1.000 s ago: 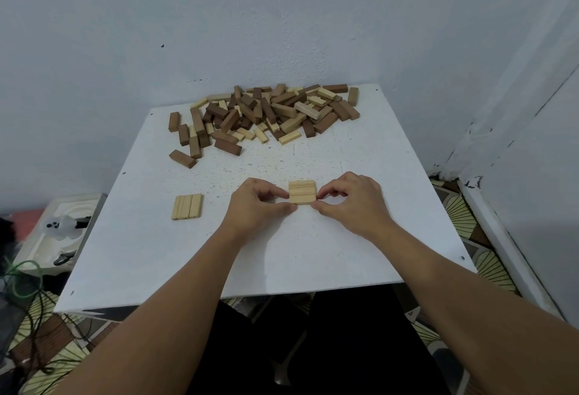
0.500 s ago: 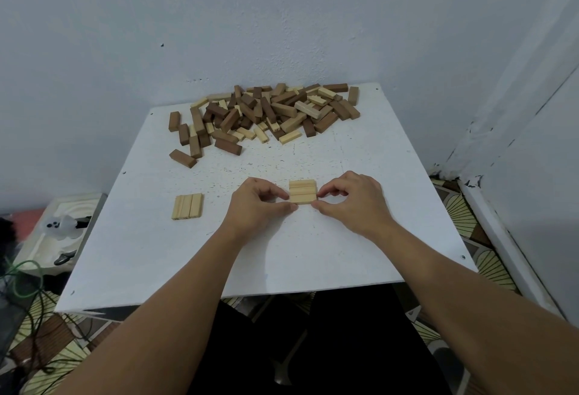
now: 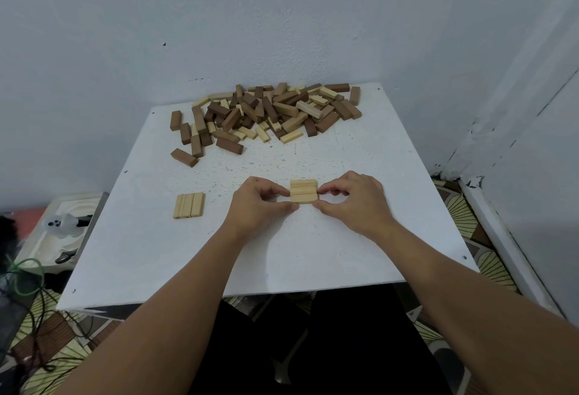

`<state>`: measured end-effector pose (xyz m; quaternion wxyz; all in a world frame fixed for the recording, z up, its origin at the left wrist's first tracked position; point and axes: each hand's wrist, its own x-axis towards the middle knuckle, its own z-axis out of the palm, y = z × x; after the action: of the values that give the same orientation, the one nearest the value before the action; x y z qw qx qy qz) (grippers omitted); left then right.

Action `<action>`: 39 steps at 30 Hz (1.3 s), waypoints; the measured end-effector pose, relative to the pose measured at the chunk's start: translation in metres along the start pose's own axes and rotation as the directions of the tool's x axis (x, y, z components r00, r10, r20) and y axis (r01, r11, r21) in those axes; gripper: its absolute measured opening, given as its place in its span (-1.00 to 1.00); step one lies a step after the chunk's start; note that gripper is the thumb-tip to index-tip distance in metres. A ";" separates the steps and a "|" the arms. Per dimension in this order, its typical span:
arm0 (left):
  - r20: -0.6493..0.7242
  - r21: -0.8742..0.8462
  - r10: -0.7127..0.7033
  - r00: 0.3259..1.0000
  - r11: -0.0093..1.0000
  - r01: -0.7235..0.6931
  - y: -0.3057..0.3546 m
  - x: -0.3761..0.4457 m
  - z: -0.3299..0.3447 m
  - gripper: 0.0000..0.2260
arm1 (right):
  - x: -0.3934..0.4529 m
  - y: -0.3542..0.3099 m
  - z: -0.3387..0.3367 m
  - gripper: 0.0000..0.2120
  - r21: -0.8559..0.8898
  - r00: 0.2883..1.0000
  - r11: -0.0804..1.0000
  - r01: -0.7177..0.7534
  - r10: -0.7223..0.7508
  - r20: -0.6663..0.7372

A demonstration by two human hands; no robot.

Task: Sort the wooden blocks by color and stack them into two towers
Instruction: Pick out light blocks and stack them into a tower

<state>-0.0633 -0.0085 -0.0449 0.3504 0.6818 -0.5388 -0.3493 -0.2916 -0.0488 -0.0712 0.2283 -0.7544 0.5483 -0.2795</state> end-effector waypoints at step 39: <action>0.250 0.223 0.025 0.968 0.971 -0.083 0.017 0.026 -0.013 -0.54 | 0.011 -0.019 -0.011 -0.52 -0.144 0.981 0.987 -0.068 0.092 0.171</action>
<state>-0.0560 -0.0358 -0.0259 0.2086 0.6545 -0.6335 -0.3560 -0.2832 -0.0538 -0.0493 0.2346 -0.7674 0.5738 -0.1635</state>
